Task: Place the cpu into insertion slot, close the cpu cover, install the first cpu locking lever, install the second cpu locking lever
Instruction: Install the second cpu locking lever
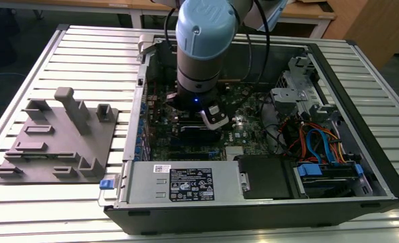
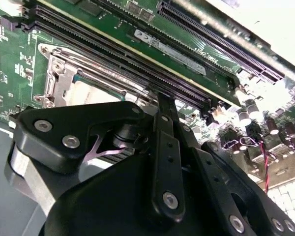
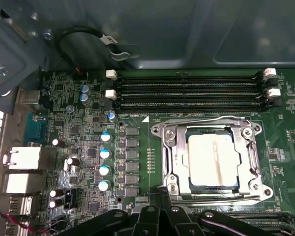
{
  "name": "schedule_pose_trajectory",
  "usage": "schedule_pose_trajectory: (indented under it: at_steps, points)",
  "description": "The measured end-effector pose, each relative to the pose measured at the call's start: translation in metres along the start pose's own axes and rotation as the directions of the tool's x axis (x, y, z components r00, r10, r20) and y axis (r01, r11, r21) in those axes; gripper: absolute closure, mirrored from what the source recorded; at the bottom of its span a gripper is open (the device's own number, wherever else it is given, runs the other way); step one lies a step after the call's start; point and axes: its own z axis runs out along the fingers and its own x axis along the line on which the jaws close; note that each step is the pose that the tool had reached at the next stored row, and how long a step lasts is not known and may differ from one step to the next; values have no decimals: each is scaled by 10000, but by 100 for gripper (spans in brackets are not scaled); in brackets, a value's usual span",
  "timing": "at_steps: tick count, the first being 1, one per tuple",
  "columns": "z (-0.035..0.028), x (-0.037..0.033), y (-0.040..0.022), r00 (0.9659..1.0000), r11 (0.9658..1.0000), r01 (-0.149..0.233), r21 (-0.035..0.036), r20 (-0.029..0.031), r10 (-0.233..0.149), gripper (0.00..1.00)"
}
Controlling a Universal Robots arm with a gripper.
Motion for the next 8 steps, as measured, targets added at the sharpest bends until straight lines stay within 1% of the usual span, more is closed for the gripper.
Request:
schedule_pose_trajectory:
  at_steps: [3, 5, 6, 8]
  points:
    - [12, 11, -4, 10000, 10000, 1, -41, -2, -1, 90]
    - [13, 15, -4, 10000, 10000, 1, -50, -2, -1, 90]
    - [11, 16, -4, 10000, 10000, 2, -55, -3, -2, 90]
    - [-12, 17, 4, 10000, 10000, 2, -74, 1, -2, 90]
